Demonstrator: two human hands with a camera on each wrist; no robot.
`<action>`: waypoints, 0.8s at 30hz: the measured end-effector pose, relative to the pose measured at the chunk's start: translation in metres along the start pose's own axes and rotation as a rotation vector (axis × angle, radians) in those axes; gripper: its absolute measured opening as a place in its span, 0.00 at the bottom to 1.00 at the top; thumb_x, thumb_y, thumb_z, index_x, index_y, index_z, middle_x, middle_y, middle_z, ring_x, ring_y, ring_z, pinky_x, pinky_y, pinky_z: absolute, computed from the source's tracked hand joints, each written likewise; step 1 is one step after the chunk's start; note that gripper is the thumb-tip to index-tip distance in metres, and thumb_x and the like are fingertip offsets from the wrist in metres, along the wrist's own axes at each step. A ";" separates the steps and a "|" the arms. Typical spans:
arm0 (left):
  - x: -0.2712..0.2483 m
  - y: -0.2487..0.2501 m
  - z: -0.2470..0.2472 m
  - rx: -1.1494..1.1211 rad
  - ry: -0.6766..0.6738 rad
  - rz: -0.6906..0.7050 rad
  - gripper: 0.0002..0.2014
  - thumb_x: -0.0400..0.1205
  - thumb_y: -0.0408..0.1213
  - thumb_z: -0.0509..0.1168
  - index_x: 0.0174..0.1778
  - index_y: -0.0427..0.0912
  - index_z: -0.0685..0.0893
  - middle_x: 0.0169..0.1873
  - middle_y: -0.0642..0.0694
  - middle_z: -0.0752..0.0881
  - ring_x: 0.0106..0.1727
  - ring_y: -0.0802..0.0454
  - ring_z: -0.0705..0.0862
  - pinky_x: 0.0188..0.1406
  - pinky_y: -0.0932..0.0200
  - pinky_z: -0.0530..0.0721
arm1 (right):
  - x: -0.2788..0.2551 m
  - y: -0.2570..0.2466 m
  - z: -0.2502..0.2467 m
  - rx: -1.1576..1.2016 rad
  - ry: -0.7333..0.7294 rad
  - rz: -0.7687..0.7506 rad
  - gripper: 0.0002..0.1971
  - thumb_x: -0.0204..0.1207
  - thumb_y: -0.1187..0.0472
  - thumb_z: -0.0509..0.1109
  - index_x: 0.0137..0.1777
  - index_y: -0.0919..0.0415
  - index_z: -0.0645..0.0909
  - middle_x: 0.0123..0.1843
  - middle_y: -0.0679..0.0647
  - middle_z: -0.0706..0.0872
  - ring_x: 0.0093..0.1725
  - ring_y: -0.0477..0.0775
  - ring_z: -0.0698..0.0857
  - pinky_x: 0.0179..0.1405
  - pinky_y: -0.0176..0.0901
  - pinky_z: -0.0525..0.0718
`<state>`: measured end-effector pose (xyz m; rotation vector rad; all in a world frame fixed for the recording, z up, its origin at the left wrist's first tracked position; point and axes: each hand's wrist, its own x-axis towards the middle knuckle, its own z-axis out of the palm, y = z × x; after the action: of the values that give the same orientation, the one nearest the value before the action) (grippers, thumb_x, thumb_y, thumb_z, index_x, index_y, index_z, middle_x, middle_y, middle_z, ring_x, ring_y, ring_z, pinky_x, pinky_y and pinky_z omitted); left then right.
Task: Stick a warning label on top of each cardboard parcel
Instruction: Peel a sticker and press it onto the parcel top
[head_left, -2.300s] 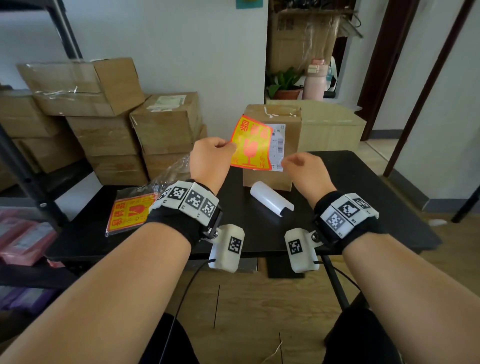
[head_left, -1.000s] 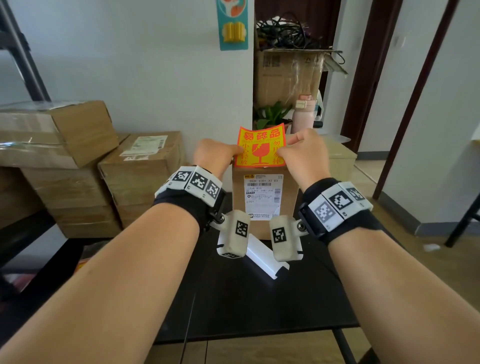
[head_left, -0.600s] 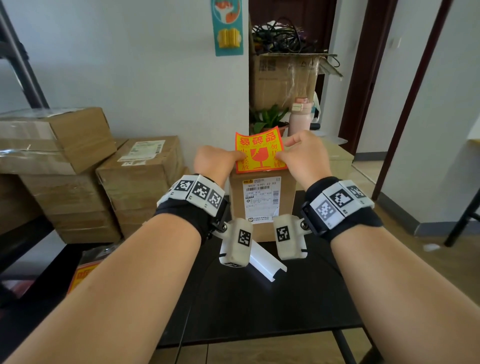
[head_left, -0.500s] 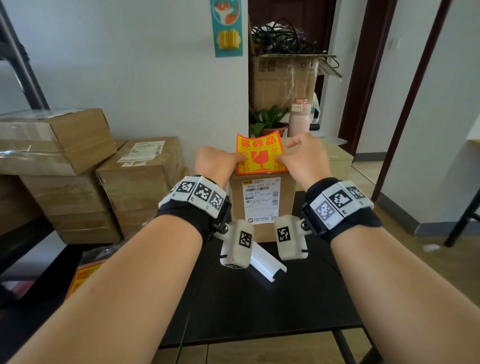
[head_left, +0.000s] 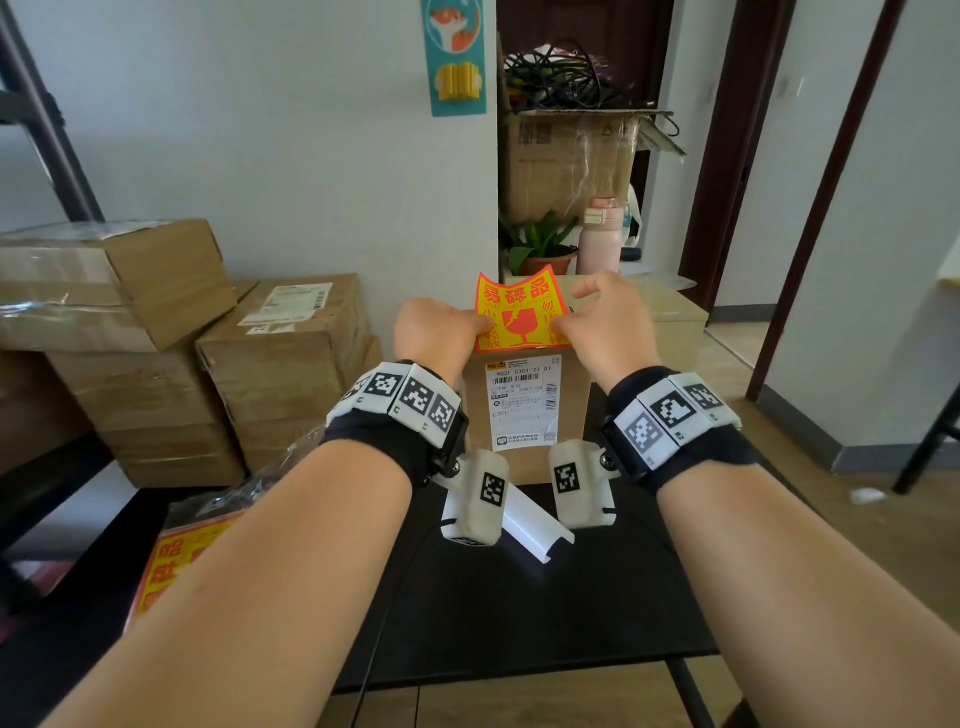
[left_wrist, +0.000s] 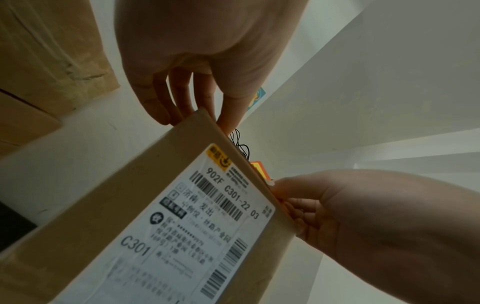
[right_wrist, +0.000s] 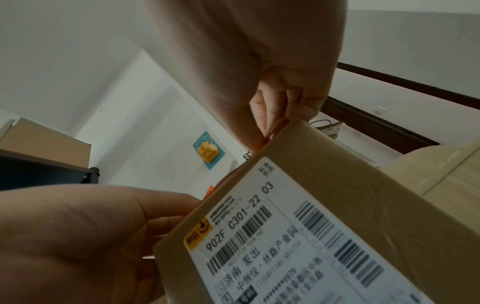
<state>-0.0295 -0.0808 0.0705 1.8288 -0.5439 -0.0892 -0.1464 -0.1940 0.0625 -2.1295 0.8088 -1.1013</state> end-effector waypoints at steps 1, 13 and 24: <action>-0.001 0.000 0.001 0.033 -0.006 0.011 0.23 0.73 0.43 0.76 0.21 0.42 0.70 0.27 0.44 0.79 0.32 0.48 0.76 0.34 0.55 0.75 | -0.001 0.000 0.000 -0.002 0.003 -0.003 0.15 0.77 0.61 0.74 0.61 0.57 0.77 0.49 0.45 0.78 0.38 0.40 0.76 0.36 0.35 0.74; -0.011 -0.007 0.012 0.197 0.058 0.170 0.11 0.77 0.41 0.69 0.32 0.40 0.89 0.39 0.41 0.90 0.40 0.43 0.88 0.41 0.48 0.88 | -0.008 0.000 0.003 -0.044 -0.022 -0.062 0.15 0.79 0.64 0.71 0.63 0.56 0.76 0.49 0.51 0.85 0.48 0.50 0.84 0.44 0.43 0.81; -0.018 -0.010 0.009 0.188 0.121 0.275 0.17 0.80 0.35 0.68 0.64 0.48 0.75 0.59 0.48 0.69 0.37 0.63 0.74 0.42 0.63 0.77 | -0.006 0.009 0.008 -0.018 -0.007 -0.046 0.13 0.78 0.65 0.70 0.60 0.54 0.78 0.57 0.50 0.71 0.61 0.52 0.75 0.56 0.40 0.74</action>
<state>-0.0451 -0.0796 0.0547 1.9077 -0.7316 0.2653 -0.1447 -0.1933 0.0492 -2.1755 0.7727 -1.1139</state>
